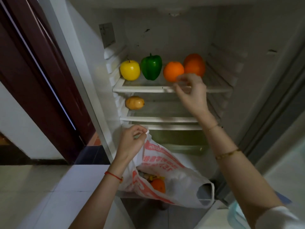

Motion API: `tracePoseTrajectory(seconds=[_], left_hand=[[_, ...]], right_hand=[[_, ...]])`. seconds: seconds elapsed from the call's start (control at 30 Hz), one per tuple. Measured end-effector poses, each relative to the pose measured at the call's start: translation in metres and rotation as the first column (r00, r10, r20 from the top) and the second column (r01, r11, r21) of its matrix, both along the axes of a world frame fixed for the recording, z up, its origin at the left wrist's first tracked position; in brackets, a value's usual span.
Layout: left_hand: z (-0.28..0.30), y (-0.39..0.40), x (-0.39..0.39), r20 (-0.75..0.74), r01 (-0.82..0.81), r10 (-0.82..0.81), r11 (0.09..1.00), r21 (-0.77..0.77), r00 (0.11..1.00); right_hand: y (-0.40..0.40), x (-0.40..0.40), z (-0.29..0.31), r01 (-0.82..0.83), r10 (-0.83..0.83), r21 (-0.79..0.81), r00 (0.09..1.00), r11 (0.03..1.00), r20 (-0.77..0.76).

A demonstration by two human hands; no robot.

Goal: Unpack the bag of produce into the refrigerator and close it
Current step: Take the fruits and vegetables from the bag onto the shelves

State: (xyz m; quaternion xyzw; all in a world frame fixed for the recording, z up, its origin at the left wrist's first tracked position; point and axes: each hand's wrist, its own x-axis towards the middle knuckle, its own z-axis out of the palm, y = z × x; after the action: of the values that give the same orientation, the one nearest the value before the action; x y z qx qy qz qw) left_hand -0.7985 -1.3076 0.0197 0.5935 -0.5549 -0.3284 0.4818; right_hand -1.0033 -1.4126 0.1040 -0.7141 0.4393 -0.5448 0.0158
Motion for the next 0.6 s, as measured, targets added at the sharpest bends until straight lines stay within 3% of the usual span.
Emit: tracePoseTrajectory(seconds=[0.23,0.4,0.6], left_hand=[[-0.005,0.031,-0.001,0.004,-0.031,0.030,0.999,0.041,1.000],[-0.014,0.045,0.004,0.018,-0.017,0.017,1.000,-0.011,1.000],[-0.018,0.054,0.011,0.043,-0.044,0.046,0.998,-0.049,0.998]], right_hand=[[0.080,0.021,-0.107,-0.201,0.226,0.279,0.972,0.939,-0.063],[0.117,0.031,-0.179,-0.313,0.406,0.557,0.912,0.769,-0.048],[0.119,0.037,-0.245,-0.054,0.400,0.775,0.878,0.630,-0.264]])
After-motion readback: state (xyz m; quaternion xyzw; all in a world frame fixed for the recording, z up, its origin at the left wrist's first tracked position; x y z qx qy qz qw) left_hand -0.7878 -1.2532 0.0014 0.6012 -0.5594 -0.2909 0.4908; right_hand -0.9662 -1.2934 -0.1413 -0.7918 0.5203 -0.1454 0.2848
